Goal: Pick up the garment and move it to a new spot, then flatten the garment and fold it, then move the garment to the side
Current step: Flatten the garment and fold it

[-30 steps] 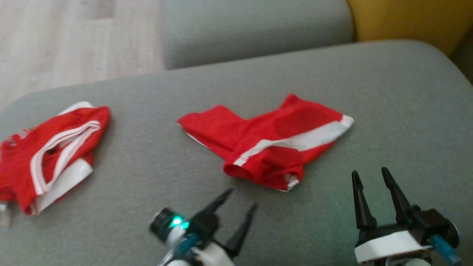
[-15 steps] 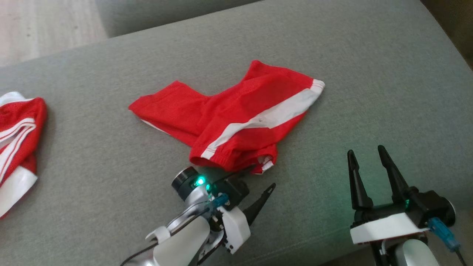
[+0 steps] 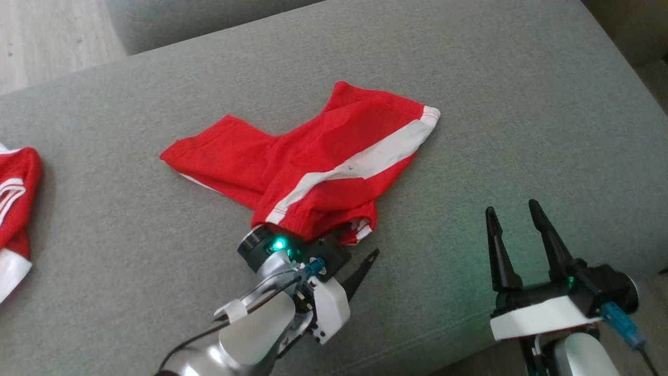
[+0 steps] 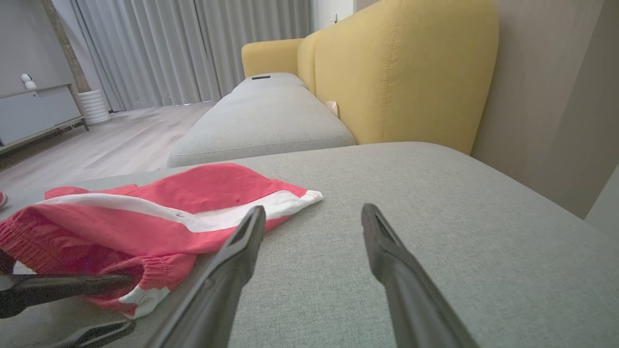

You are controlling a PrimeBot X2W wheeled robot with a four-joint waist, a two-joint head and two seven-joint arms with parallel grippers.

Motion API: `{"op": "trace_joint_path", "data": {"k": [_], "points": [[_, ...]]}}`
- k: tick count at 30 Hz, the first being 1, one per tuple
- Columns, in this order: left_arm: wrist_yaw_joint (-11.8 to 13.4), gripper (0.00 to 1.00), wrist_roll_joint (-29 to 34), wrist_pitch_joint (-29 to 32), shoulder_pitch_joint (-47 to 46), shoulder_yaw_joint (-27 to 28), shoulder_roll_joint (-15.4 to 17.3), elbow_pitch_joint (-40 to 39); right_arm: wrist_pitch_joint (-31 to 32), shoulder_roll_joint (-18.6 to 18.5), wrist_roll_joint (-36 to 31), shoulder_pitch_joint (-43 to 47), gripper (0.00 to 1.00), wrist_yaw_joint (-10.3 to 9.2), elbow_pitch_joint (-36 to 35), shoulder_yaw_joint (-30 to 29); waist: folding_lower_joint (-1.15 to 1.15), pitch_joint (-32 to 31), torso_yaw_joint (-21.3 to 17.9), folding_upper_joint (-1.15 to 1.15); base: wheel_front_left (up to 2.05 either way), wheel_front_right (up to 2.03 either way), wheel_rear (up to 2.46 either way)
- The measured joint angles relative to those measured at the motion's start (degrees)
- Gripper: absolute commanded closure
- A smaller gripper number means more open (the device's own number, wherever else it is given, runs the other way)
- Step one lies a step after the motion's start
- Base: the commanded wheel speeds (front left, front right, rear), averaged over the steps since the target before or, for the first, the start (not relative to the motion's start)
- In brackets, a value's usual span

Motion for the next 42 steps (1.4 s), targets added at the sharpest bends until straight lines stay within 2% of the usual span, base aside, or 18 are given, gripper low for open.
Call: {"op": "trace_joint_path", "data": {"k": [3, 4, 5, 6, 7, 8, 9, 14, 17, 21, 23, 27, 31, 34, 37, 42], "points": [[0.5, 0.02, 0.0, 0.0, -1.4, -1.4, 0.0, 1.8, 0.0, 0.0, 0.0, -0.2, 0.00, 0.00, 0.0, 0.0, 0.00, 0.2, -0.5, 0.00, 0.00, 0.00, 0.00], [0.5, 0.15, -0.4, 0.0, -1.7, -1.5, 0.0, 2.1, 0.0, 0.0, 0.0, -0.2, 0.00, 0.00, 0.0, 0.0, 0.00, 0.2, -0.6, 0.00, 0.00, 0.00, 0.00], [0.7, 0.51, -0.7, 0.0, -1.9, -1.7, 0.0, 2.3, 0.0, 0.0, 0.0, -0.2, 0.00, 0.00, 0.0, 0.0, 0.00, 0.2, -0.7, 0.00, 0.00, 0.00, 0.00], [1.2, 0.58, -1.0, 0.0, -2.0, -1.8, 0.0, 2.4, 0.0, 0.0, 0.0, -0.2, 0.00, 0.00, 0.0, 0.0, 0.00, 0.2, -0.8, 0.00, 0.00, 0.00, 0.00], [1.4, 0.71, -1.4, 0.0, -2.1, -1.9, 0.0, 2.6, 0.0, 0.0, 0.0, -0.2, 0.00, 0.00, 0.0, 0.0, 0.00, 0.2, -0.9, 0.00, 0.00, 0.00, 0.00], [1.5, 0.89, -1.7, 0.0, -2.2, -2.2, -0.1, 3.1, 0.0, 0.0, 0.0, -0.2, 0.00, 0.00, 0.0, 0.0, 0.00, 0.2, -1.0, 0.00, 0.00, 0.00, 0.00], [1.5, 1.00, -2.1, 0.0, -2.3, -2.3, -0.1, 3.4, 0.0, 0.0, 0.0, -0.2, 0.00, 0.00, 0.0, 0.0, 0.00, 0.2, -1.0, 0.00, 0.00, 0.00, 0.00], [0.9, 1.00, -4.8, 0.0, -2.8, -3.1, 0.0, 3.7, 0.0, 0.0, 0.0, -0.2, 0.00, 0.00, 0.0, -0.4, 0.00, -0.4, -1.2, 0.00, 0.00, 0.00, 0.00], [-0.6, 1.00, -6.6, 0.0, -3.9, -2.8, 0.0, 0.5, 0.0, 0.0, 0.0, -0.2, 0.00, 0.00, 0.1, -0.7, 0.00, -1.5, -1.0, 0.00, 0.00, 0.00, 0.00], [-3.1, 1.00, -12.0, 0.0, -7.2, -1.3, -0.1, -3.7, 0.0, 0.0, 0.2, -0.1, 0.00, 0.00, 0.3, -0.7, 0.00, -3.7, -1.1, 0.00, 0.00, 0.00, 0.00], [-3.5, 1.00, -13.6, 0.0, -8.3, -0.7, -0.1, -4.4, 0.0, 0.0, 0.2, 0.0, 0.00, 0.00, 0.4, -0.7, 0.00, -4.3, -1.2, 0.00, 0.00, 0.00, 0.00], [-4.8, 1.00, -20.6, 0.0, -14.8, 1.8, -0.3, -6.6, 0.0, 0.0, 0.2, 0.6, 0.00, 0.00, 0.6, -0.9, 0.00, -7.0, -1.5, 0.00, 0.00, 0.00, 0.00], [-5.1, 1.00, -24.7, 0.0, -22.6, 5.5, -0.8, -6.5, 0.0, 0.0, 0.2, 2.4, 0.00, 0.01, 1.0, -0.9, 0.00, -9.2, -1.1, 0.00, 0.00, 0.00, 0.00], [-5.2, 1.00, -28.1, 0.4, -24.7, 6.9, -0.5, -6.4, 0.0, 0.0, 0.2, 2.8, 0.00, 0.00, 0.9, -1.6, 0.00, -9.7, -0.1, 0.00, 0.00, 0.00, 0.00], [-5.5, 1.00, -31.3, 1.7, -21.5, 6.7, 1.3, -6.9, 0.0, 0.0, 0.2, 3.0, 0.00, 0.00, 0.9, -2.2, 0.00, -9.9, 1.3, 0.00, 0.00, 0.00, 0.00], [-5.5, 1.00, -34.2, 1.9, -7.5, 5.5, 7.2, -7.5, 0.0, 0.0, 0.9, 4.5, 0.00, 0.00, 2.0, -2.5, 0.00, -9.3, 4.5, 0.00, 0.00, 0.00, 0.00]]}}
